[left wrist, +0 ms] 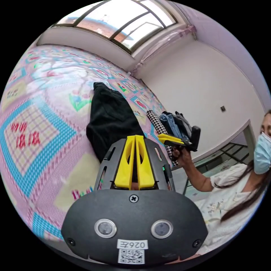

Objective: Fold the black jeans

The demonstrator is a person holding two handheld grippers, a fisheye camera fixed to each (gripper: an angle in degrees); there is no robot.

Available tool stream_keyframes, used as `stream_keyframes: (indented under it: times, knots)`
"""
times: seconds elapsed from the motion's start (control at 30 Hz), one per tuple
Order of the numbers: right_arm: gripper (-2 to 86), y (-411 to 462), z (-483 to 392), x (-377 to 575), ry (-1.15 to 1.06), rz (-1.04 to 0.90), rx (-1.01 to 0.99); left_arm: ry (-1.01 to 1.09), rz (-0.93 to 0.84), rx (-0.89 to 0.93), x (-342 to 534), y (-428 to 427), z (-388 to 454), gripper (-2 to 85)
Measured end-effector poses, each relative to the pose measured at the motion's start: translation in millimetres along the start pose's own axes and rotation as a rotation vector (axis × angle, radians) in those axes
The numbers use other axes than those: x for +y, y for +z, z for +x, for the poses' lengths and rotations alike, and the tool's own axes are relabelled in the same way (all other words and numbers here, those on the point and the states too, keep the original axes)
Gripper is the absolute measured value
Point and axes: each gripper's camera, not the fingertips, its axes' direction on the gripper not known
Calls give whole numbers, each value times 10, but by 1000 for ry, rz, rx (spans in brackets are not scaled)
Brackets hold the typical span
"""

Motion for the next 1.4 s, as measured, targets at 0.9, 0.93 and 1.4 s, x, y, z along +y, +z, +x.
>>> stream_keyframes:
  times: [0.9, 0.93, 1.4]
  knots:
    - [-3, 1480, 1698, -2000, -76, -210, -130, -135, -35, 40, -1684, 1395, -1004, -6]
    - [3, 1381, 1744, -1981, -48, -167, -120, -109, 16, 37, -1746, 1346, -925, -2]
    - [12, 1511, 2140, -2455, 83, -214, 70, 42, -279, -368, -2719, 2273, -846, 84]
